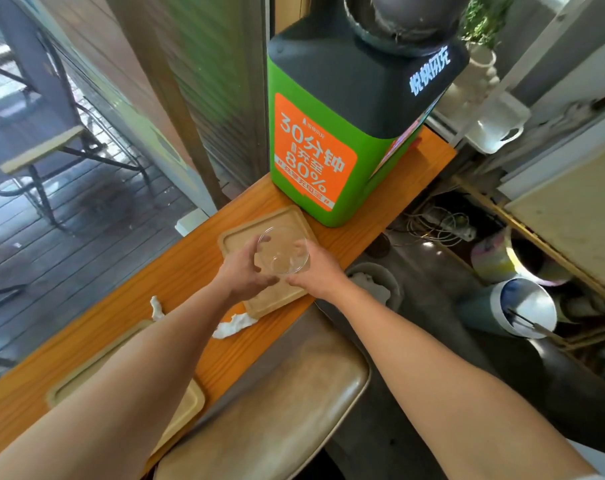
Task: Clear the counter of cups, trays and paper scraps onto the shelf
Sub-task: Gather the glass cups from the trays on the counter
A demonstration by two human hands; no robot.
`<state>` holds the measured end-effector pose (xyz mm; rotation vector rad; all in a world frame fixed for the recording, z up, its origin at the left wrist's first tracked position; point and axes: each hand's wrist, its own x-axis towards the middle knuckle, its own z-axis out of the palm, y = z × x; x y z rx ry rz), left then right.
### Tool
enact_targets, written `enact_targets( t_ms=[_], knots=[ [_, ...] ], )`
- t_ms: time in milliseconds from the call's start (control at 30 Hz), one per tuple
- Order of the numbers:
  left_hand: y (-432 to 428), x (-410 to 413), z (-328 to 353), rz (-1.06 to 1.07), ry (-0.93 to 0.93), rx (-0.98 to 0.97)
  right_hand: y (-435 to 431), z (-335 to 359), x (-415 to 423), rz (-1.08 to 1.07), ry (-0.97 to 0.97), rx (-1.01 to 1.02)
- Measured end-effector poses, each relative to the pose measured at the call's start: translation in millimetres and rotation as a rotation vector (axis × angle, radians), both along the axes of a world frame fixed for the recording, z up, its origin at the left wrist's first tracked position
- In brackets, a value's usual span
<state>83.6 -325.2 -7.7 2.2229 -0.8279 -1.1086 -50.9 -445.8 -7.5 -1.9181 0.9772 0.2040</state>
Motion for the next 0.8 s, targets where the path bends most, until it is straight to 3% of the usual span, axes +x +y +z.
enact_targets(
  t_ms=[300,500,700,800],
  knots=[
    [49.6,16.3,64.5,0.064,-0.053,-0.13,34.4,57.2,29.0,0.088,-0.06,0.022],
    [125.6,43.2,115.2,0.284,-0.156,-0.213,94.4,105.7,84.1,0.209,-0.236,0.048],
    [222.7,61.2,143.3,0.439,-0.234,-0.275,168.6,125.2,133.6,0.415,-0.27,0.042],
    [275.0,64.4,144.6,0.54,-0.261,-0.291,208.0,129.8,153.5,0.499,-0.302,0.14]
  ],
)
